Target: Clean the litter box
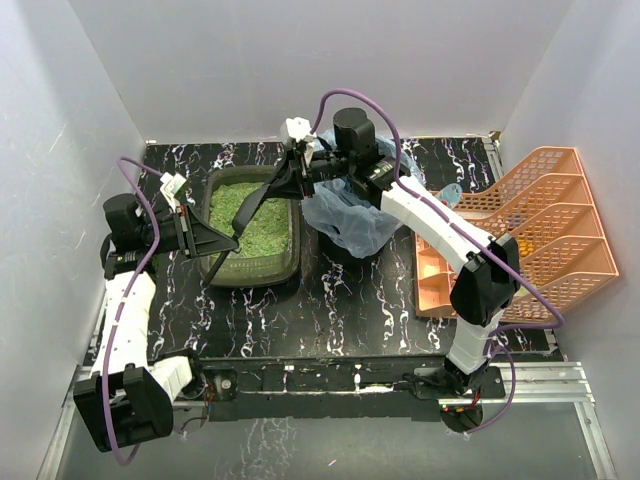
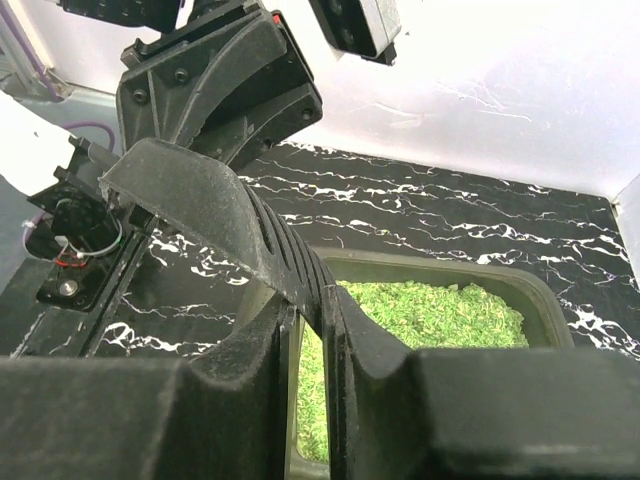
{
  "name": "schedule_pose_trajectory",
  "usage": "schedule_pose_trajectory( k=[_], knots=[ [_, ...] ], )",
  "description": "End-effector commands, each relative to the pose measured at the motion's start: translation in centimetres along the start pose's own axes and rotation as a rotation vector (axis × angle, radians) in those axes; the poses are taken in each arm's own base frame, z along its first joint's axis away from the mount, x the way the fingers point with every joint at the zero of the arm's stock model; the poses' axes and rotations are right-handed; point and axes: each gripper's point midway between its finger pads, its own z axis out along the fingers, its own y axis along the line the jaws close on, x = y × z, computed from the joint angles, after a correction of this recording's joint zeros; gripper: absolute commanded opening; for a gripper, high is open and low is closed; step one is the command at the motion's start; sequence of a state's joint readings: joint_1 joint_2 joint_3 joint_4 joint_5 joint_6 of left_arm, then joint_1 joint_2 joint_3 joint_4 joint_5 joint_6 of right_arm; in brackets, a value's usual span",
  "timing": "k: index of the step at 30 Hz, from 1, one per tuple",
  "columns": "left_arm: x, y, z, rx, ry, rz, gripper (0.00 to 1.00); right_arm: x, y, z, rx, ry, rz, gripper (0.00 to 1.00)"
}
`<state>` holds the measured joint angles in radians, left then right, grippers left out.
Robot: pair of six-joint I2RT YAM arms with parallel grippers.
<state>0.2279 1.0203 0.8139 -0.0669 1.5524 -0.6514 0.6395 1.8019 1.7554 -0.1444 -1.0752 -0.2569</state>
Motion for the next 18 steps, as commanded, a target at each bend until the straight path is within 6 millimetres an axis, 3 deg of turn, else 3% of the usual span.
schedule_pose_trajectory(
  k=[1,3,8,18],
  knots=[
    [0.0,-0.2,-0.2,0.004,-0.001,0.029,0.06,-2.7,1.1,-0.1,-0.057,-0.075,-0.052,0.13],
    [-0.1,-0.1,-0.1,-0.002,-0.007,0.029,0.17,-2.4,1.1,-0.4,-0.049,-0.071,-0.039,0.08],
    [-0.2,0.2,-0.1,-0.017,-0.020,0.038,0.43,-2.4,0.6,-1.4,-0.025,-0.078,-0.005,0.07],
    [-1.3,2.0,0.0,-0.112,-0.069,0.075,0.75,-1.1,-0.3,-1.7,0.048,-0.032,0.053,0.07]
  ],
)
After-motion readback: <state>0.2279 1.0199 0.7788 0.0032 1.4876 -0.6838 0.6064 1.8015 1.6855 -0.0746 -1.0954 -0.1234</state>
